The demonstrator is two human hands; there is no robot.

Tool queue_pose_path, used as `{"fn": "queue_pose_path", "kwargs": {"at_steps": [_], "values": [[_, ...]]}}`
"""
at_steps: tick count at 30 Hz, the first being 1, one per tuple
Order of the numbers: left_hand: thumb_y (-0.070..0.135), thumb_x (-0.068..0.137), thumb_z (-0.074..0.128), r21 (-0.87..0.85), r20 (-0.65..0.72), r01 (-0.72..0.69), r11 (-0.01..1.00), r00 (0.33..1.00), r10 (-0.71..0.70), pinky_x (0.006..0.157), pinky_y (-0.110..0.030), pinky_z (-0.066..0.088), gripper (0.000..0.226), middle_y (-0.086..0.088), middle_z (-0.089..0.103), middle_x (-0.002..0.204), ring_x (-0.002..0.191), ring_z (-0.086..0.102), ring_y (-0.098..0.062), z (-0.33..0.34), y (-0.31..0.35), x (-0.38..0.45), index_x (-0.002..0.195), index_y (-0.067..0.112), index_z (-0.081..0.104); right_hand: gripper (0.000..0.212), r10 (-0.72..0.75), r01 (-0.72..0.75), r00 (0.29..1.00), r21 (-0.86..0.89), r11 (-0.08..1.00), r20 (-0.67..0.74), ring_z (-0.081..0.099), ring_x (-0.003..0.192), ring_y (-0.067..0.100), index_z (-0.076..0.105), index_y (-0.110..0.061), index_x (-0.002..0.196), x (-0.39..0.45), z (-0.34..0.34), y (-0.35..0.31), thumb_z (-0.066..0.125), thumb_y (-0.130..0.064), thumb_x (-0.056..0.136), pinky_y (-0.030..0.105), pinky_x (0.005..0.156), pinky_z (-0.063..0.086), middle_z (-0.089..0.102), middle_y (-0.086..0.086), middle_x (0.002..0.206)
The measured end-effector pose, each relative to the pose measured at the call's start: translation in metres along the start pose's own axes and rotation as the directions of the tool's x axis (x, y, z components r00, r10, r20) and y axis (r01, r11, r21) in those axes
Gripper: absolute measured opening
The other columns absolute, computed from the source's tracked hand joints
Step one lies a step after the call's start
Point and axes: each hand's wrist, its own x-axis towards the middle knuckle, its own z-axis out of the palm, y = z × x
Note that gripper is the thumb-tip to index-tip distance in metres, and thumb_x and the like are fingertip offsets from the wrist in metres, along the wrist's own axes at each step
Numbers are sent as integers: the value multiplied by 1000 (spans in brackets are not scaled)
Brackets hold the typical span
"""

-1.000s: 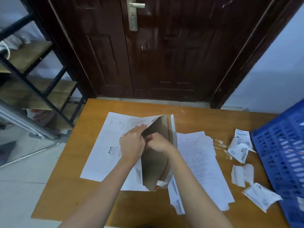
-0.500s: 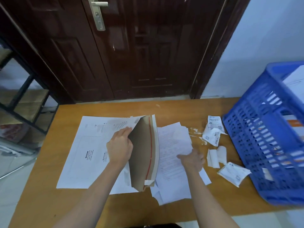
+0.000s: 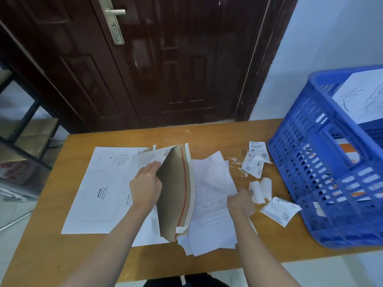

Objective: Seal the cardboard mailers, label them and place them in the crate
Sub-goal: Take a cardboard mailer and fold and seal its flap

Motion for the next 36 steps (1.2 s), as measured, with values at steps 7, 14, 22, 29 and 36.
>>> {"fn": "queue_pose_path", "kwargs": {"at_steps": [7,14,22,29,36], "values": [[-5,78,63,-8,-19,-6,1000,1000,6,59,-39,57,44,-4,68,119,98,67,-30,3,4,-7,116,17,68,30,83,-90,996,312,946,35,58,105,34,58,-13,116,9,-27,3,45,-15,89,36,81,43,63,13,114],[-6,78,61,-5,-42,-6,1000,999,6,58,-37,56,45,-5,68,119,94,67,-30,0,2,-8,116,16,68,27,149,-71,973,390,918,-175,47,80,27,63,-15,110,13,-46,7,46,-9,89,34,69,35,65,14,105],[-3,82,64,-13,-1,-13,1000,1000,13,71,-47,57,41,-11,62,129,115,61,-34,0,3,-9,120,11,65,32,107,18,944,370,929,-314,57,88,35,59,-10,119,13,-47,4,52,-14,88,35,67,35,57,12,117],[2,86,61,3,40,12,1000,999,-12,64,-38,57,43,-12,62,127,78,69,-34,-3,-1,-4,127,15,60,25,118,58,892,370,927,-436,50,72,32,63,-11,107,8,-56,-3,52,-12,85,34,63,35,58,10,111],[-1,83,62,7,41,-23,1000,999,22,59,-37,56,42,-14,66,119,71,68,-35,-4,-7,5,123,12,62,26,175,45,851,401,915,-496,45,68,29,66,-14,103,8,-63,-5,53,-11,81,32,62,32,63,11,100]]}}
